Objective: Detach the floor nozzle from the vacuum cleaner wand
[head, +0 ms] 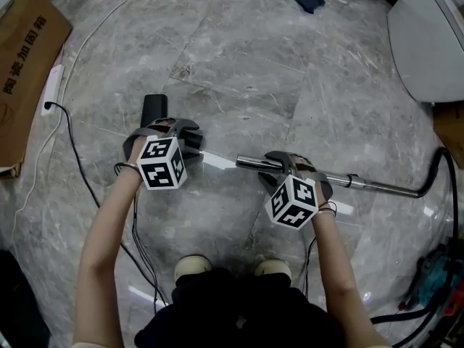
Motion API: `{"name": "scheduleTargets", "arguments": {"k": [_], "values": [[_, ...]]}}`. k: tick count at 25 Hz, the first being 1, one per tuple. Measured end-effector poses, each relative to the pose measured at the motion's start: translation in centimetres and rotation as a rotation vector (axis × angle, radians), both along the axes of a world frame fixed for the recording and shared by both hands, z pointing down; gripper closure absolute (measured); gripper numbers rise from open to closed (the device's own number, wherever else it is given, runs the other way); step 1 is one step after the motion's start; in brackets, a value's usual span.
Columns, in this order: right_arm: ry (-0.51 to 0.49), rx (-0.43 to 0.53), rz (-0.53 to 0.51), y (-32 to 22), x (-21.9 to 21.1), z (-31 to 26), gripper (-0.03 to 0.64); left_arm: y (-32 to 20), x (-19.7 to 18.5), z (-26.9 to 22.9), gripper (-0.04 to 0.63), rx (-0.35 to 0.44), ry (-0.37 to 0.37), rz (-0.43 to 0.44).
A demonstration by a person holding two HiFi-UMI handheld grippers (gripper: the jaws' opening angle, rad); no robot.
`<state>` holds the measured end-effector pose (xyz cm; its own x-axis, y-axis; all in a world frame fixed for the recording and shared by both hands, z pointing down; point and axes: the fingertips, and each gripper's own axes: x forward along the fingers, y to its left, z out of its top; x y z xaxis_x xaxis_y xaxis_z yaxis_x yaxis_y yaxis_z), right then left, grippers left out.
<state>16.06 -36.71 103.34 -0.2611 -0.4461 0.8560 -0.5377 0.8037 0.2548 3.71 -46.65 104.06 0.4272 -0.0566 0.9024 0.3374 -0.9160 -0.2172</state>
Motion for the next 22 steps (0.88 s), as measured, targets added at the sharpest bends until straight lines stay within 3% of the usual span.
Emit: {"name": "scheduleTargets", "arguments": {"k": [4, 8, 12, 15, 19, 22], "values": [[-0.155, 0.008, 0.052, 0.0, -0.7, -3.1, 0.437, 1.1, 0.9, -4.6, 0.322, -0.17, 0.246, -0.148], [-0.325, 0.08, 0.127, -0.6, -1.1, -6.5, 0.437, 1.3, 1.5, -8.9, 0.335, -0.191, 0.454, -0.229], [-0.639, 0.204, 0.267, -1.5, -1.3, -10.5, 0.439, 1.7, 2.0, -11.6, 0.435, -0.205, 0.652, -0.35], [-0.867, 0.244, 0.409, -1.5, -0.9, -11.6, 0.442, 2.9, 2.3, -11.9, 0.494, -0.267, 0.776, -0.455], [-1.092, 0.261, 0.607, -0.9, -0.1, -11.7, 0.569, 4.0, 2.4, -12.3, 0.572, -0.388, 0.979, -0.634], [-1.218, 0.242, 0.693, -0.6, -0.1, -11.4, 0.595, 4.7, 2.1, -11.8, 0.584, -0.44, 1.055, -0.744]]}}
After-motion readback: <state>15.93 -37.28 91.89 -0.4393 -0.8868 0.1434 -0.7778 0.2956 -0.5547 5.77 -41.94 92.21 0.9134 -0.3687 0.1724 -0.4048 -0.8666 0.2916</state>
